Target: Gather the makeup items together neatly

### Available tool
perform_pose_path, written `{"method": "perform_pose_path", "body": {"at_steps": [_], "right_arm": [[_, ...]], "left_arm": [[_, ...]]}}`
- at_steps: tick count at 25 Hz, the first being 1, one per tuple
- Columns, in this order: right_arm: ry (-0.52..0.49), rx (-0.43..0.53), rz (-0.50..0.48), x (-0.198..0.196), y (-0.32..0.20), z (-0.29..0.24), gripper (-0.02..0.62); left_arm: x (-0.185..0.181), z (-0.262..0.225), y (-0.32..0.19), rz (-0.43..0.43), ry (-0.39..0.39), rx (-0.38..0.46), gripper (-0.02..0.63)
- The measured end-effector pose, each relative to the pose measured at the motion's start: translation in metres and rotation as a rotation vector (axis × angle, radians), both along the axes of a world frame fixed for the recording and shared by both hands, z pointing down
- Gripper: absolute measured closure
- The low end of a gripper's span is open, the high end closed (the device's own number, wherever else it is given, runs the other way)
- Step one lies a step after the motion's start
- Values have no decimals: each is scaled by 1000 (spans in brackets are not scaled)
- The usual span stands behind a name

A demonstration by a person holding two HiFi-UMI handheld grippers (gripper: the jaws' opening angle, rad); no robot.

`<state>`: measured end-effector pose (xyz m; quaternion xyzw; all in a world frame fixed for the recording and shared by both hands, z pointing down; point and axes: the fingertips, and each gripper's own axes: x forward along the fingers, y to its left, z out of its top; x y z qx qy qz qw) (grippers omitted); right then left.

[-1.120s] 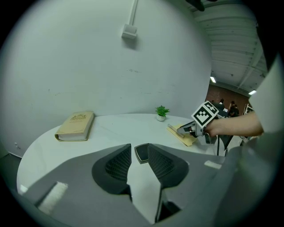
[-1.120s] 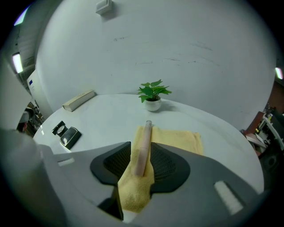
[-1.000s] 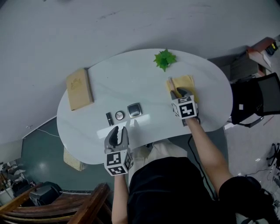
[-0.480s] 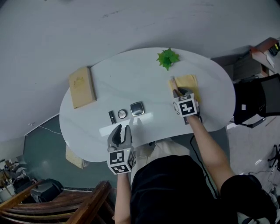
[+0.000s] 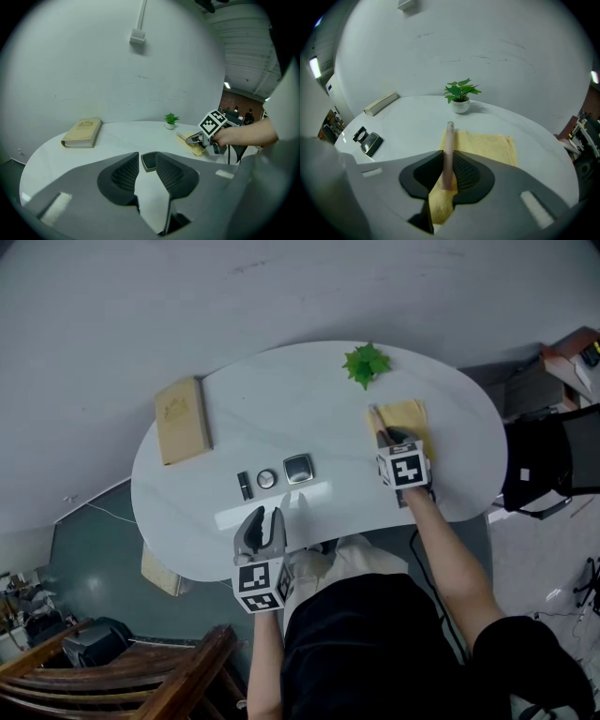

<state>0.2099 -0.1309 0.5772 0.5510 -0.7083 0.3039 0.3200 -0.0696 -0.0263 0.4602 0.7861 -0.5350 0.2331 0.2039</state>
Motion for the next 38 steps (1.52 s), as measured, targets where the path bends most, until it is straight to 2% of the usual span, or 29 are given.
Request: {"method": "perform_pose_path", "body": {"at_steps": [7, 18, 28, 38], "right_arm": [[-26, 28, 35, -12, 12, -12, 522], [-94, 31, 83, -62, 28, -27, 522], [-113, 3, 94, -105, 43, -20, 522], [-138, -22, 112, -131, 47, -4, 520]], "left_arm": [[-1, 0, -5, 24, 15, 2, 497], [-6, -7, -26, 98, 44, 19, 500], [-19, -9, -30, 155, 65, 20, 501], [-41, -7, -29, 165, 66, 9, 503]]}}
